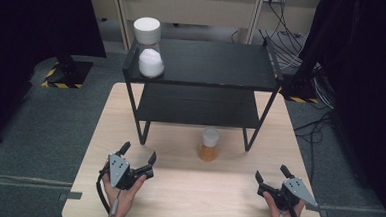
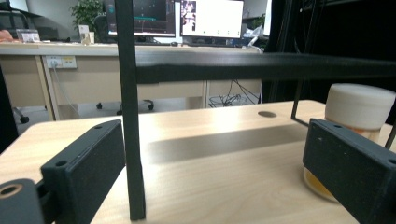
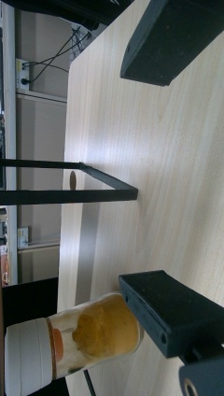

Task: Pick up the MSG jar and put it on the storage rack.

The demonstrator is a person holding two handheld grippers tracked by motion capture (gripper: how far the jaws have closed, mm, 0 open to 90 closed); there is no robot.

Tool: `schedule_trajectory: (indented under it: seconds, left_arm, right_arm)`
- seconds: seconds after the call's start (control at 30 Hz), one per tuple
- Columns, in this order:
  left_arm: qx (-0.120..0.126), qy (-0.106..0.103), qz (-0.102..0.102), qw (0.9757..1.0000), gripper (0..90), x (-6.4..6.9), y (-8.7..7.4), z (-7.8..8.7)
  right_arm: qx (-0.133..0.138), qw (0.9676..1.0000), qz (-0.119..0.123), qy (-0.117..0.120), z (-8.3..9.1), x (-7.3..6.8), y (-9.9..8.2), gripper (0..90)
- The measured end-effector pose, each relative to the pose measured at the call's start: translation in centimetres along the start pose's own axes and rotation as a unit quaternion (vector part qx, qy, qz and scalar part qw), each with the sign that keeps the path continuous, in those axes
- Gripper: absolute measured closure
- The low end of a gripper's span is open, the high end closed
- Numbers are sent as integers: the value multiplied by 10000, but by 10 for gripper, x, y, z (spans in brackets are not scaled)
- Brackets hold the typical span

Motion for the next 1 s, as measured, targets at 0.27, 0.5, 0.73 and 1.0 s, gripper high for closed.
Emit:
schedule_trajectory:
  seconds: [0.27,0.5,0.73,1.0]
  left_arm:
    - [-242,-34,29,9997,53,2,-15,-2]
    - [-371,-28,-39,9993,56,4,-23,-4]
    - [-495,-60,40,9987,56,3,-29,-5]
    - [-506,-43,42,9987,56,2,-30,-6]
  right_arm:
    - [2,10000,17,1,0,0,0,38]
    - [1,10000,22,17,0,0,0,38]
    - [-4,10000,47,16,0,-1,0,38]
    - [-5,10000,41,14,0,-1,0,38]
Point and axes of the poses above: each handheld gripper's, and its own axes: z roughly backward along the jaws, y roughly out of its top, x roughly to its right, the point moved 7 cm from there along -z, roughly forward along the jaws, and after that the axes turned 11 degrees about -z, right-handed, at the moved point
